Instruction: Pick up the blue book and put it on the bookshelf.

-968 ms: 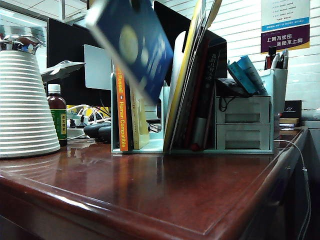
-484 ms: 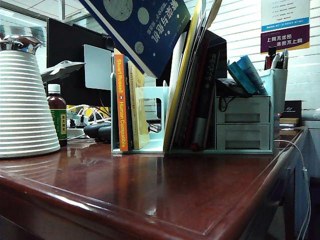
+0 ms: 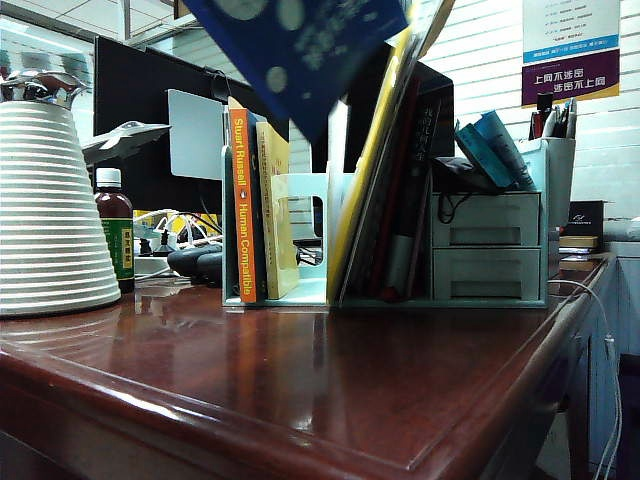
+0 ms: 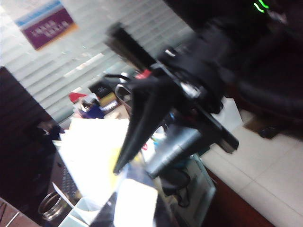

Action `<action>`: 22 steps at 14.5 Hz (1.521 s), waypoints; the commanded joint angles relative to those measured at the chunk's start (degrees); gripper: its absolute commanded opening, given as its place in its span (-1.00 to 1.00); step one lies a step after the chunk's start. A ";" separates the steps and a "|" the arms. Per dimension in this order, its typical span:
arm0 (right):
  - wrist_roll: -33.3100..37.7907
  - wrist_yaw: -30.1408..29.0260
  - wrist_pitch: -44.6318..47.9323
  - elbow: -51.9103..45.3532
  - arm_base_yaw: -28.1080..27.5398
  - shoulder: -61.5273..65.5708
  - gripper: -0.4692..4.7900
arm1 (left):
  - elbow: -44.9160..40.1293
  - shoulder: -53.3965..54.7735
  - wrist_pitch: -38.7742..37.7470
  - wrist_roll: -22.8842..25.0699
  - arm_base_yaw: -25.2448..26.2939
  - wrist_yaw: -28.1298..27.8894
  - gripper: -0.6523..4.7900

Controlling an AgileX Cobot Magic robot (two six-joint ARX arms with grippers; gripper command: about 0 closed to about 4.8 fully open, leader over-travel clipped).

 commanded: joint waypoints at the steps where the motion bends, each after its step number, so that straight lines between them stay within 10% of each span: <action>1: -2.73 1.25 2.40 0.24 0.09 0.00 -0.85 | 0.90 -1.51 5.55 -1.75 -0.52 7.87 -0.78; 3: -2.71 1.09 3.67 0.26 0.09 0.00 -0.85 | 0.90 -2.25 4.63 -1.70 -0.52 7.91 -0.47; 5: -2.49 1.01 7.26 0.28 0.09 -0.04 -0.85 | 0.90 -3.58 4.70 -2.29 -0.52 7.52 0.98; 12: -3.39 0.85 18.56 1.95 0.09 -0.22 -0.85 | 0.90 -6.05 10.88 -10.10 -0.42 1.16 1.00; 19: -15.56 4.13 25.11 1.95 0.09 -0.22 -0.85 | 0.90 -5.90 18.88 -31.71 -0.42 -38.66 1.00; 22: -25.94 10.25 25.16 1.95 0.09 -0.22 -0.85 | 0.90 -5.90 18.40 -31.69 -0.42 -42.77 1.00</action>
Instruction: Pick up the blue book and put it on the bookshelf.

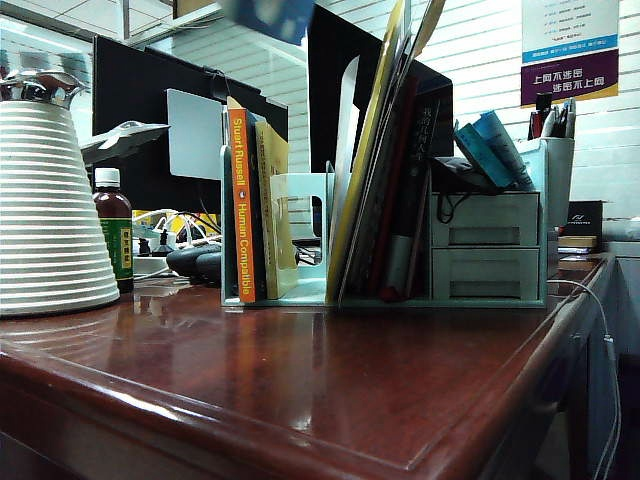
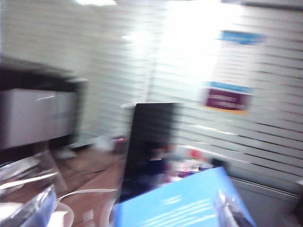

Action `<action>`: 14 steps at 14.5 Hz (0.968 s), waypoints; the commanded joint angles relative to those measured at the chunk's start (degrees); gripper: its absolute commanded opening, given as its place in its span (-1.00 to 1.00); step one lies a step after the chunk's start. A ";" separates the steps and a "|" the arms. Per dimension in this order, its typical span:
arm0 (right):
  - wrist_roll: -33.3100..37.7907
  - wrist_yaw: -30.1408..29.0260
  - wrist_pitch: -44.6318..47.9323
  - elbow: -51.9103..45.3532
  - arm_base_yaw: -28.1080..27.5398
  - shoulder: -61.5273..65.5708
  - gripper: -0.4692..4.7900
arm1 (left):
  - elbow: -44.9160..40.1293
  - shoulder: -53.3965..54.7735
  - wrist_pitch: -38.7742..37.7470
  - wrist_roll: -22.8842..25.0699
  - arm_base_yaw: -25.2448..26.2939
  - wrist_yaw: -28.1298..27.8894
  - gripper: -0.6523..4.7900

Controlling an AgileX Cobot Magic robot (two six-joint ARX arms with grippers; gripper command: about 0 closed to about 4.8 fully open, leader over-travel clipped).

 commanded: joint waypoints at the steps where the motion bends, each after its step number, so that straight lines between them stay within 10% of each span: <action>1: -11.50 6.38 5.40 0.92 0.07 -0.98 -0.85 | 0.22 -0.07 0.24 -0.33 -0.04 -0.90 1.00; 5: -28.09 14.12 9.49 0.92 0.07 -0.46 -0.85 | 0.20 -0.02 -1.62 -0.33 -0.04 -1.11 1.00; 10: -29.33 14.80 14.60 0.90 0.07 3.76 -0.85 | 0.17 2.38 -7.82 -3.43 -0.04 -1.51 1.00; 14: -34.47 17.14 8.35 0.90 0.07 2.95 -0.85 | -7.32 11.96 -23.65 -13.64 4.68 0.61 0.18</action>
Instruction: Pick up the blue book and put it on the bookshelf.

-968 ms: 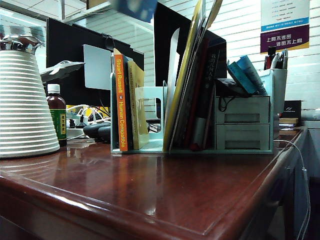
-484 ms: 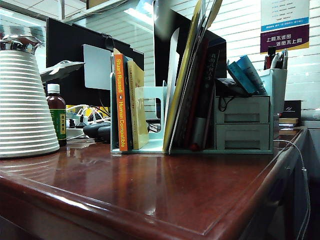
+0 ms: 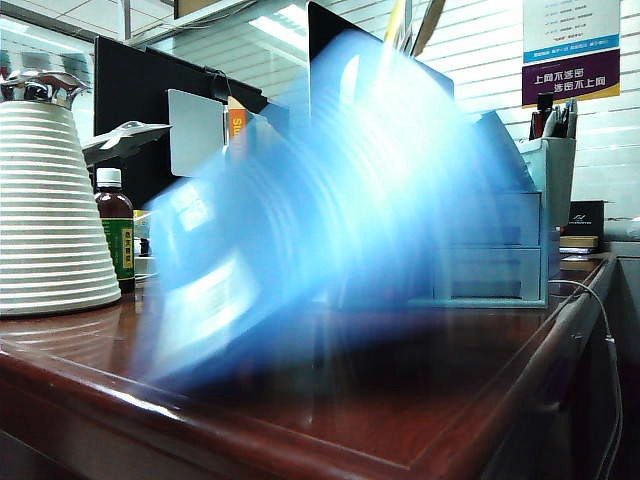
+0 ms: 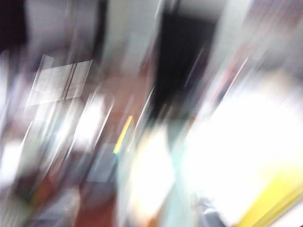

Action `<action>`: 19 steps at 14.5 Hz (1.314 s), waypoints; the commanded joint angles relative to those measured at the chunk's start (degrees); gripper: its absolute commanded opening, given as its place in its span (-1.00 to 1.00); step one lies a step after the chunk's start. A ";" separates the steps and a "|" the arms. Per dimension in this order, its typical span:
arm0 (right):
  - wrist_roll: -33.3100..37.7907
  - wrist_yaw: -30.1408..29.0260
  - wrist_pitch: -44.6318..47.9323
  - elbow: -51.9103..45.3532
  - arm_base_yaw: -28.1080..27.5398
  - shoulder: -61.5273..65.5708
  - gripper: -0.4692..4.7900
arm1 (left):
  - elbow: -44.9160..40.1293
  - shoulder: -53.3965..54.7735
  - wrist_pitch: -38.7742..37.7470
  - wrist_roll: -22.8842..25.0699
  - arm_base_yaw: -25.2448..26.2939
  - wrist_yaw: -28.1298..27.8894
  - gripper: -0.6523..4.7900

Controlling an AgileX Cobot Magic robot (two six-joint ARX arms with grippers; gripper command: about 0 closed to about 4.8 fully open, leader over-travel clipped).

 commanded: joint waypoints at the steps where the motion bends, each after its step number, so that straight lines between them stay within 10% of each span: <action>1: -6.51 2.27 -4.00 0.46 0.07 -2.12 -0.85 | -3.08 4.13 -6.88 -5.05 2.12 5.70 -0.25; 2: -11.47 4.15 -6.21 0.44 0.07 -2.86 -0.85 | -3.34 4.94 -8.00 -4.00 2.58 6.45 -0.78; 6: -24.11 11.34 -12.79 0.44 0.04 -6.86 -0.85 | -3.30 5.62 -6.21 -0.04 3.50 9.79 -0.78; 11: -16.74 8.98 -54.25 0.44 0.04 -17.81 -0.85 | -3.32 5.64 -21.92 0.42 3.72 38.45 -0.78; 13: -15.37 9.51 -70.03 0.17 0.04 -18.40 -0.85 | -3.32 6.82 -26.77 0.22 3.50 41.16 -0.77; 19: -15.56 4.79 -75.10 -15.23 0.04 -18.05 -0.85 | -9.86 9.29 -39.19 -1.38 3.74 40.83 0.04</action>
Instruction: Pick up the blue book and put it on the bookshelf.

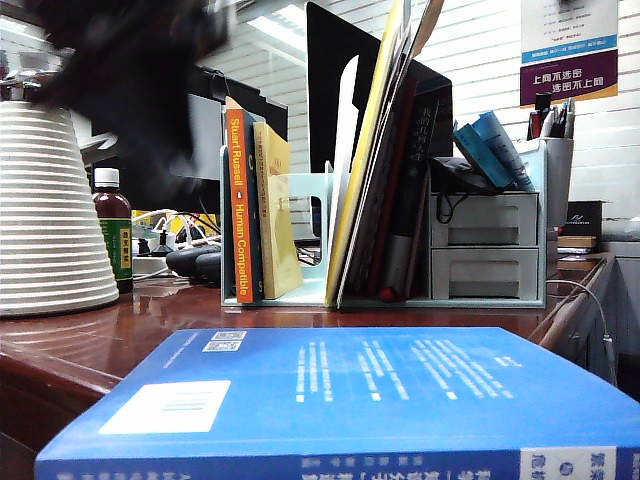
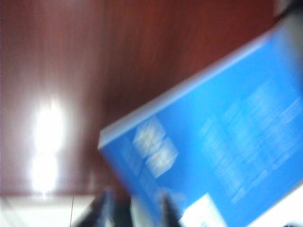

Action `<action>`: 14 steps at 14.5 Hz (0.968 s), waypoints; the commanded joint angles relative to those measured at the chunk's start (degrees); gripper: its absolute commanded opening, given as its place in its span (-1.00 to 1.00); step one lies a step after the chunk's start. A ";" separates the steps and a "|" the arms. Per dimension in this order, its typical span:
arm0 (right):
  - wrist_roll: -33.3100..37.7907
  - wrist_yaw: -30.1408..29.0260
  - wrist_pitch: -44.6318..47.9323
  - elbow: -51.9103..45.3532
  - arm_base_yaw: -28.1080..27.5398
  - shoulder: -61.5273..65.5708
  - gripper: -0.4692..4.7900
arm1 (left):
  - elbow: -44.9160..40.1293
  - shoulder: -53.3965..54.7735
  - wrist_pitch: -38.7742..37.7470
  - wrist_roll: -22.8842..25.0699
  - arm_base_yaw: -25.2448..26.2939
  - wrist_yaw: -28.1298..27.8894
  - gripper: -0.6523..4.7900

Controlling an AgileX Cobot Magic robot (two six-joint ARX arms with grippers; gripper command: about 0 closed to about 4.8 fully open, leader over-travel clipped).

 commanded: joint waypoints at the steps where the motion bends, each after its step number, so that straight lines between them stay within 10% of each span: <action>1: -0.37 -4.09 3.76 -7.23 0.04 -0.20 -0.85 | -5.16 -0.11 -0.79 -1.99 0.00 3.19 0.46; 2: -1.18 -4.13 5.75 -10.23 0.04 -0.20 -0.85 | -6.93 -0.11 -0.52 -2.89 0.00 4.92 0.93; 3: -1.16 -4.61 7.21 -13.00 0.04 -0.17 -0.85 | -8.35 -0.11 0.02 -3.45 0.00 6.54 1.00; 14: -2.80 -16.87 23.85 -29.77 0.04 -0.17 -0.85 | -14.12 -0.17 -0.70 -6.29 0.00 11.98 1.00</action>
